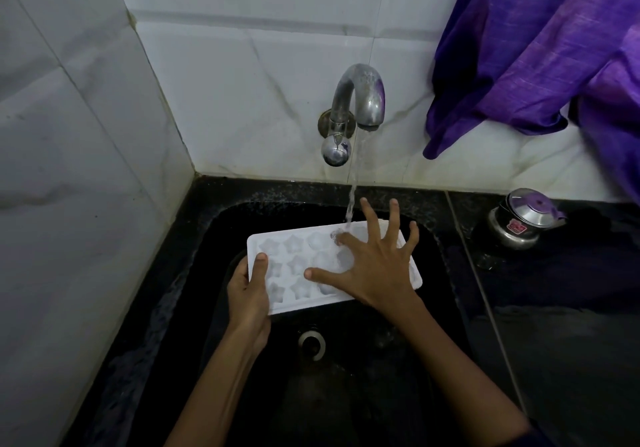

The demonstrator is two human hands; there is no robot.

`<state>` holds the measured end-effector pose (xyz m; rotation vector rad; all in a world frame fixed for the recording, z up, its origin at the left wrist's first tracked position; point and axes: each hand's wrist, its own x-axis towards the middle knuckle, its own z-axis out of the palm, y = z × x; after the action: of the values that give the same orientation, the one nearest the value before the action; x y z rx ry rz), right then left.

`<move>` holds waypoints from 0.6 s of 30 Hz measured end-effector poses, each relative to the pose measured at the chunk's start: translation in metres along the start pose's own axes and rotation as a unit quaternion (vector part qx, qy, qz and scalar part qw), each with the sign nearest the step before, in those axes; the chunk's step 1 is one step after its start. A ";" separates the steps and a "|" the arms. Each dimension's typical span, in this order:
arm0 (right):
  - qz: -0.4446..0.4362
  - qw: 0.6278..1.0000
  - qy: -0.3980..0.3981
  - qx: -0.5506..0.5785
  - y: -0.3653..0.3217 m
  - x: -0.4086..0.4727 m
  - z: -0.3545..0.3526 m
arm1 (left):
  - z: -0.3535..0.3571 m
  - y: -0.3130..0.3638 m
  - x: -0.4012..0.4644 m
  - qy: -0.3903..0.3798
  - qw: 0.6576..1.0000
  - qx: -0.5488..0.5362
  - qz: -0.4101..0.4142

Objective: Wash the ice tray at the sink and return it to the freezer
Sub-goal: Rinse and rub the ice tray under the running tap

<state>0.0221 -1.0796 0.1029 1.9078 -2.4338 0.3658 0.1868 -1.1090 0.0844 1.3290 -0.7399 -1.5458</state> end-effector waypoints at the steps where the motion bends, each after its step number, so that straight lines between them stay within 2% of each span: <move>1: -0.012 1.000 -0.003 0.009 0.000 0.000 0.001 | 0.000 0.000 0.000 0.000 1.000 0.003 0.002; 6: 0.052 0.983 -0.083 0.156 0.015 -0.001 -0.017 | -0.006 0.002 0.002 0.011 1.000 0.008 0.012; 12: -0.054 0.996 -0.063 0.028 0.016 -0.020 -0.008 | -0.004 0.005 0.008 0.015 1.000 0.006 0.018; 18: -0.068 0.997 -0.034 -0.009 0.014 -0.012 -0.002 | 0.006 0.006 0.011 0.017 1.000 0.001 0.020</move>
<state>0.0116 -1.0643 0.1004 2.0972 -2.3213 0.2756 0.1832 -1.1219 0.0867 1.3301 -0.7427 -1.4882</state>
